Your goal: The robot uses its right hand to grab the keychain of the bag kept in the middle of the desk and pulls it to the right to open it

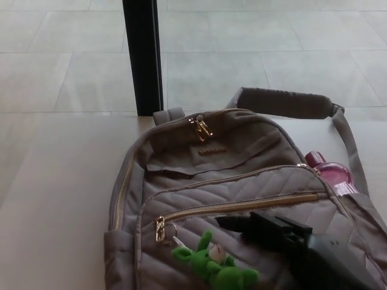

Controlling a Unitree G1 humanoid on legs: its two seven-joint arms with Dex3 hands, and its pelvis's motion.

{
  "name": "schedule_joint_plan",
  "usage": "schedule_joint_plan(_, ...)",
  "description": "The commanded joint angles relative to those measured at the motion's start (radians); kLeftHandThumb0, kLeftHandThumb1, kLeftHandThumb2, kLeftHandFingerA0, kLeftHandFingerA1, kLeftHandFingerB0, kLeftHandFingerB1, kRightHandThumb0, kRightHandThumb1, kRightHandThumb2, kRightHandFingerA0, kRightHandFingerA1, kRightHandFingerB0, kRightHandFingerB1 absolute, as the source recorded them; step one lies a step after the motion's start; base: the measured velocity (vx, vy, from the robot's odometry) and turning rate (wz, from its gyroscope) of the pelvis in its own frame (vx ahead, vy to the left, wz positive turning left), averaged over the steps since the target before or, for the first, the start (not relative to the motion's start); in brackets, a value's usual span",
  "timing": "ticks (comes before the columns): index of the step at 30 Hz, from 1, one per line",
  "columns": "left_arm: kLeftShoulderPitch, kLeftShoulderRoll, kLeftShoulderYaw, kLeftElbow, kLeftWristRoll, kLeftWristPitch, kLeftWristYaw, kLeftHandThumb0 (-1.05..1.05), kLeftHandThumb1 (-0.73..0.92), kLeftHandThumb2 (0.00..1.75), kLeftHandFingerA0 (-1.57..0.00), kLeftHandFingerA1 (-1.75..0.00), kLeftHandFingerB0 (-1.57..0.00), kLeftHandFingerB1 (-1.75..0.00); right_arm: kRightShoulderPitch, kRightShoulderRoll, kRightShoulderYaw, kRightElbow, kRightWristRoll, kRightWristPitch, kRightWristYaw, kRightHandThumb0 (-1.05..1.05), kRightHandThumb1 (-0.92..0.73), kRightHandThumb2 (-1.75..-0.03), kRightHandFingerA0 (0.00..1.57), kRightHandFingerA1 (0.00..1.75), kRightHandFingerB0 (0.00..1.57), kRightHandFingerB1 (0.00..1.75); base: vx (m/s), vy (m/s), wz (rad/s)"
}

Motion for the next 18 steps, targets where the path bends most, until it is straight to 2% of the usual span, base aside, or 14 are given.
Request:
schedule_joint_plan(1,-0.003,0.02,0.001,0.007,0.006,-0.003,0.001,-0.57,0.6,0.59,-0.79,-0.67,-0.62,-0.42,0.022,0.007,-0.01,-0.003,-0.043,0.04,0.03,-0.76,-0.51,-0.89,0.65,0.72,0.23,0.46,0.0,0.0,0.0)
schedule_joint_plan(2,-0.002,0.019,0.002,0.006,0.005,-0.005,0.001,-0.57,0.61,0.59,-0.8,-0.67,-0.62,-0.42,0.017,0.003,-0.011,0.0,-0.053,0.033,0.032,-0.7,-0.62,-0.59,0.67,0.67,0.29,0.35,0.0,0.0,0.0)
schedule_joint_plan(6,0.0,0.021,-0.004,0.01,0.011,-0.013,-0.003,-0.59,0.62,0.59,-0.81,-0.74,-0.62,-0.42,0.017,0.006,-0.019,0.005,-0.069,0.025,0.032,-0.69,-0.62,-0.59,0.67,0.67,0.28,0.35,0.0,0.0,0.0)
schedule_joint_plan(7,0.006,0.024,-0.002,0.002,0.008,-0.021,-0.01,-0.59,0.62,0.59,-0.86,-0.88,-0.62,-0.42,0.012,0.007,-0.022,0.015,-0.075,0.014,0.024,-0.71,-0.6,-0.59,0.67,0.67,0.3,0.35,0.0,0.0,0.0)
schedule_joint_plan(10,0.005,0.023,-0.004,0.002,0.011,-0.018,-0.007,-0.58,0.62,0.59,-0.81,-0.71,-0.63,-0.43,0.003,0.007,-0.022,0.02,-0.091,0.012,0.031,-0.71,-0.61,-0.59,0.67,0.66,0.3,0.35,0.0,0.0,0.0)
schedule_joint_plan(15,0.002,0.02,-0.005,0.014,0.013,-0.021,-0.003,-0.58,0.62,0.59,-0.81,-0.69,-0.64,-0.43,-0.006,0.009,-0.006,0.032,-0.118,-0.012,0.031,-0.73,-0.62,-0.59,0.64,0.66,0.28,0.36,0.0,0.0,0.0)
schedule_joint_plan(16,0.002,0.02,-0.002,0.015,0.009,-0.017,-0.006,-0.58,0.61,0.59,-0.84,-0.72,-0.63,-0.43,-0.009,0.008,-0.005,0.045,-0.121,-0.043,0.011,-0.73,-0.61,-0.59,0.6,0.64,0.28,0.35,0.0,0.0,0.0)
schedule_joint_plan(17,0.002,0.021,-0.007,0.011,0.014,-0.014,-0.004,-0.58,0.62,0.59,-0.79,-0.69,-0.63,-0.43,-0.01,0.006,0.002,0.047,-0.159,-0.049,-0.003,-0.76,-0.62,-0.59,0.48,0.59,0.25,0.35,0.0,0.0,0.0)
schedule_joint_plan(18,0.005,0.022,-0.017,0.009,0.025,-0.025,0.011,-0.6,0.62,0.59,-0.82,-0.75,-0.65,-0.43,-0.013,0.006,0.008,0.046,-0.182,-0.055,-0.008,-0.77,-0.63,-0.6,0.41,0.59,0.21,0.34,0.0,0.0,0.0)
